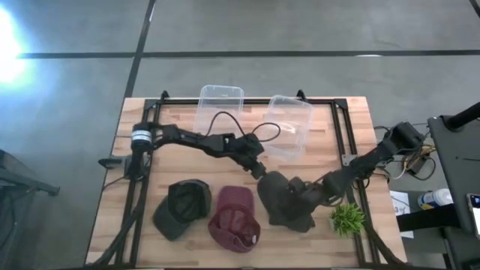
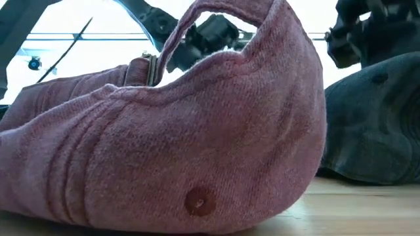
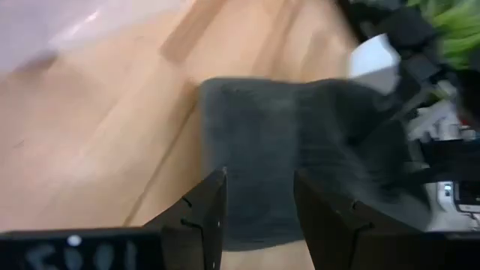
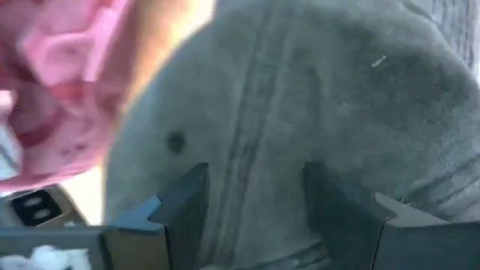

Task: Pick & Place hat
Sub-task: Put the right black cap into the right transparent bin

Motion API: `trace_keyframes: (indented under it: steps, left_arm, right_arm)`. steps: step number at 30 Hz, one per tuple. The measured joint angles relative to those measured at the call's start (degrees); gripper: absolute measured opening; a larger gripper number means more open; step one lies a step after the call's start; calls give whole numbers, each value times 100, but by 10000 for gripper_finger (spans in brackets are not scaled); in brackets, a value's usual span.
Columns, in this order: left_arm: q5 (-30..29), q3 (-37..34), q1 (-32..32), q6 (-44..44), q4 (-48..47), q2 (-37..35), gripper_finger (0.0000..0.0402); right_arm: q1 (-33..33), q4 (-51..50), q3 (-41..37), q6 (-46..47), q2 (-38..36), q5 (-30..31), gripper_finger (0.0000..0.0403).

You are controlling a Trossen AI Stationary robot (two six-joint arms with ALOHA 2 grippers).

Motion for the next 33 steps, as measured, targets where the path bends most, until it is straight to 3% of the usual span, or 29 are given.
trace_keyframes:
  steps: [12,25,33]
  left_arm:
    - [57,2,-37,-135,40,453,147]
    - [417,24,-236,-395,1109,478,147]
    - [378,-7,-201,-297,725,475,147]
  right_arm:
    - [35,902,-2,-635,1061,-455,215]
    - [27,862,11,-1140,1163,-380,215]
    - [28,833,7,-1204,1163,-384,215]
